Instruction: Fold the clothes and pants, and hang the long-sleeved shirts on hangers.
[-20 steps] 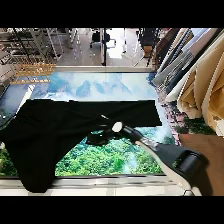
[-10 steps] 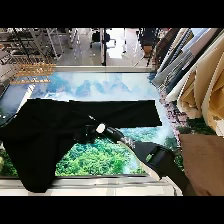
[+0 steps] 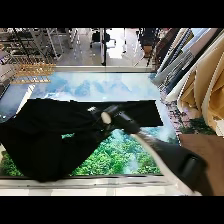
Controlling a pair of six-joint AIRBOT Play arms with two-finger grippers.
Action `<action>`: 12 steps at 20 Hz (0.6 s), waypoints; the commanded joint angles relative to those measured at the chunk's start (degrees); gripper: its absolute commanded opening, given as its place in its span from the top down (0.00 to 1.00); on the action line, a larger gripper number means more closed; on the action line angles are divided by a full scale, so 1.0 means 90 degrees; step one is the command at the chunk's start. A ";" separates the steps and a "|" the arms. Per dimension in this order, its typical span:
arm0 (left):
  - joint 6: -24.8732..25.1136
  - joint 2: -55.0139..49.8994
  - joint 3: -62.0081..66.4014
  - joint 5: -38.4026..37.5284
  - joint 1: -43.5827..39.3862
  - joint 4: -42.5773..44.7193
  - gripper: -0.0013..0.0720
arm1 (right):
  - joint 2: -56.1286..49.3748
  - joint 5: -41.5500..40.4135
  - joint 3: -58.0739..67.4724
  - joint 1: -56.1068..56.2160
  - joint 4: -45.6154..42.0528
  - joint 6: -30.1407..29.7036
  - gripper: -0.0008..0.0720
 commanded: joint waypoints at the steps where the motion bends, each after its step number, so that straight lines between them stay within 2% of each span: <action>1: 0.0702 0.0053 0.0005 -0.0398 0.0010 0.0442 0.97 | 0.1647 0.2285 -0.0029 -0.0294 -0.1695 -0.0117 0.97; 4: 0.0699 0.0053 0.0002 -0.0738 -0.0134 0.0971 0.97 | 0.2429 0.1613 -0.0029 -0.0680 -0.1622 -0.0119 0.98; 7: 0.0695 0.0056 0.0002 -0.1331 -0.0362 0.1443 0.97 | 0.1870 0.0384 -0.0041 -0.1870 -0.1069 -0.0355 0.98; 10: 0.0692 0.0056 0.0002 -0.1865 -0.0495 0.1481 0.97 | 0.0826 -0.0226 -0.0029 -0.3517 0.0267 -0.0415 0.98; 12: 0.0641 0.0058 0.0005 -0.2008 -0.0515 0.1479 0.97 | 0.0641 -0.0505 -0.0027 -0.4369 0.1154 -0.0418 0.98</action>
